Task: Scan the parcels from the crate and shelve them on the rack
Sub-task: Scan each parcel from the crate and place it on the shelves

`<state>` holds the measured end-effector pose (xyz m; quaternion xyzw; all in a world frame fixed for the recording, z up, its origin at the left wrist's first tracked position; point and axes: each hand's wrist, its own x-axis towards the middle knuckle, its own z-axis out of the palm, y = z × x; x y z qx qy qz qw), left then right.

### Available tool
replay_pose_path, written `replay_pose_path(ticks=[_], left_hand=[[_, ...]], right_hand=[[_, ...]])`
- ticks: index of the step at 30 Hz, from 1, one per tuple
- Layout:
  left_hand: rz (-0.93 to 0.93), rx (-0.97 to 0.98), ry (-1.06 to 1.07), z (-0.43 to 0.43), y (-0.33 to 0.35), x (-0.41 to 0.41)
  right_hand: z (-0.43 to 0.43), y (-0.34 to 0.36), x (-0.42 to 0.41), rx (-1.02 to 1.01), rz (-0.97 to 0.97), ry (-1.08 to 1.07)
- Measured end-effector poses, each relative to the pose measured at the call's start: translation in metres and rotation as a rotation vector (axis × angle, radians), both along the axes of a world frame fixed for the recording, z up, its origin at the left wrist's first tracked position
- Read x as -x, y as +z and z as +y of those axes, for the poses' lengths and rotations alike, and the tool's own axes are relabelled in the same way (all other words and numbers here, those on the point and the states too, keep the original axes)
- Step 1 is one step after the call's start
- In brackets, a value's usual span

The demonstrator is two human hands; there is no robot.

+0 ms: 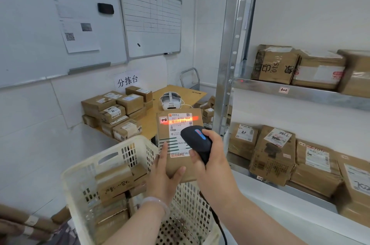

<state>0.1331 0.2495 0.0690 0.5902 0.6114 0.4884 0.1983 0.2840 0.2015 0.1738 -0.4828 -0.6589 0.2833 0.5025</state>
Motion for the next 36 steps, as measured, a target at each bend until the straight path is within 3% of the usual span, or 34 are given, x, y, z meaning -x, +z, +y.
replay_pose_path(ticks=[12,19,27,36], left_hand=[[-0.038,0.045,-0.121,-0.001,-0.004,-0.051],[-0.089,0.079,-0.255,-0.009,0.008,-0.116],[-0.067,0.141,-0.476,-0.039,0.032,-0.250],[-0.075,0.277,-0.787,-0.129,0.036,-0.464]], right_hand=[[-0.021,-0.005,-0.042,-0.011,0.028,-0.102],[-0.031,-0.013,-0.111,-0.010,0.100,-0.277],[-0.081,-0.034,-0.254,0.048,0.172,-0.631],[-0.206,-0.045,-0.436,0.103,0.171,-0.941]])
